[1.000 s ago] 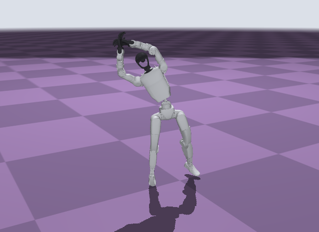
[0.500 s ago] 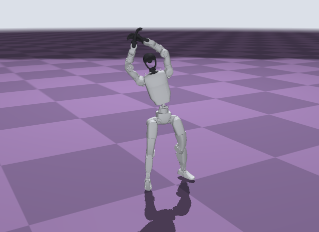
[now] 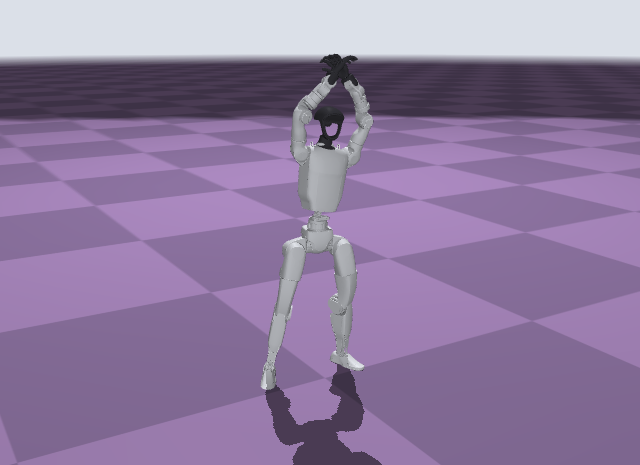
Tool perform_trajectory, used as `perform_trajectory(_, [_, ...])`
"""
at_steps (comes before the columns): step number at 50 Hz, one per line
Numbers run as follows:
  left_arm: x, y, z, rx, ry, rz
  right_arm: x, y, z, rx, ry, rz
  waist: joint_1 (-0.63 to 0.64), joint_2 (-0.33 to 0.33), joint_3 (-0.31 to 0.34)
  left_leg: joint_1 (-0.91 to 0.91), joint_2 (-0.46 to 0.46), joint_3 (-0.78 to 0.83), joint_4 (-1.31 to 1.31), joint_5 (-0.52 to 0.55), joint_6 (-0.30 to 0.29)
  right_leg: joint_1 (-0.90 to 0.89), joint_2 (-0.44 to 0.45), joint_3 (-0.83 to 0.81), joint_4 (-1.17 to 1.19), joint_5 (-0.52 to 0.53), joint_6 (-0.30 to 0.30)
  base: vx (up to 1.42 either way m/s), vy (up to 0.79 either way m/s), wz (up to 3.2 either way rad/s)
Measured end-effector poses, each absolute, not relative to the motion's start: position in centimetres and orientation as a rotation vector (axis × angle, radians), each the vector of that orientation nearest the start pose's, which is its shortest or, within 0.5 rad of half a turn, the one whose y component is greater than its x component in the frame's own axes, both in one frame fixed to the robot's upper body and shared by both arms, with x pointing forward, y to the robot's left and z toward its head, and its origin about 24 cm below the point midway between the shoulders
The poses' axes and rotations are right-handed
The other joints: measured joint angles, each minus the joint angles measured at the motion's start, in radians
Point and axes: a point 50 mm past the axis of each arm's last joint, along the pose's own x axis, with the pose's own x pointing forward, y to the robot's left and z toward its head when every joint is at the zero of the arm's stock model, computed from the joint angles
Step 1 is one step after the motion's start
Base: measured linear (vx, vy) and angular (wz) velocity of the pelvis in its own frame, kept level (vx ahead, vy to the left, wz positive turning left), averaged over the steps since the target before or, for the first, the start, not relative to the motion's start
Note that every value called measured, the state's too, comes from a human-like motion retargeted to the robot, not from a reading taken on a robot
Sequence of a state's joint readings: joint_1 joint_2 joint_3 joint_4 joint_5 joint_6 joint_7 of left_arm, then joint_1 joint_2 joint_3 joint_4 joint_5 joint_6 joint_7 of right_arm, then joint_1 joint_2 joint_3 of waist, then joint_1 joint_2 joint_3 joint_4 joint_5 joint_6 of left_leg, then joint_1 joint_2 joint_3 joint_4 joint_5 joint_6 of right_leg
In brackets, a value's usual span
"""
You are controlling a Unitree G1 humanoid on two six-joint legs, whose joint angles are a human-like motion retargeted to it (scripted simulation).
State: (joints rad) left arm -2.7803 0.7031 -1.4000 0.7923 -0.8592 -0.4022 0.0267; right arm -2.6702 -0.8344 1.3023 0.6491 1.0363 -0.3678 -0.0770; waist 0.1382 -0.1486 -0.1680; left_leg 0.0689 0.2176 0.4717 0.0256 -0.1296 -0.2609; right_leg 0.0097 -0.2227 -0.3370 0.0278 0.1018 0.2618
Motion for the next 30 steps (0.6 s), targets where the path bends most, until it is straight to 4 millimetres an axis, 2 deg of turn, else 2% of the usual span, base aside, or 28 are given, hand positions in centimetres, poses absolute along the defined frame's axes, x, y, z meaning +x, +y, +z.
perform_trajectory(15, [9.1,3.8,61.9,0.865,-1.773,-0.266,9.9,-2.7,61.1,-0.685,-1.694,0.415,0.083,-0.162,-0.029,-0.049,0.025,-0.045,-0.009,0.006,0.0,-0.055,0.022,0.008,0.028,0.147,0.0,-0.01,0.08,0.09])
perform_trajectory(23, [8.4,5.0,62.3,0.81,-1.784,-0.281,8.7,-1.7,61.2,-0.714,-1.708,0.444,0.089,-0.22,-0.046,-0.05,0.062,-0.068,-0.006,0.001,0.001,-0.055,0.052,0.029,0.041,0.201,0.0,0.0,0.0,0.0])
perform_trajectory(30, [7.5,6.0,62.8,0.759,-1.8,-0.298,7.3,-0.8,61.4,-0.712,-1.735,0.471,0.078,-0.245,-0.054,-0.055,0.084,-0.104,0.002,-0.005,0.001,-0.056,0.064,0.044,0.071,0.227,0.0,0.03,0.03,0.24])
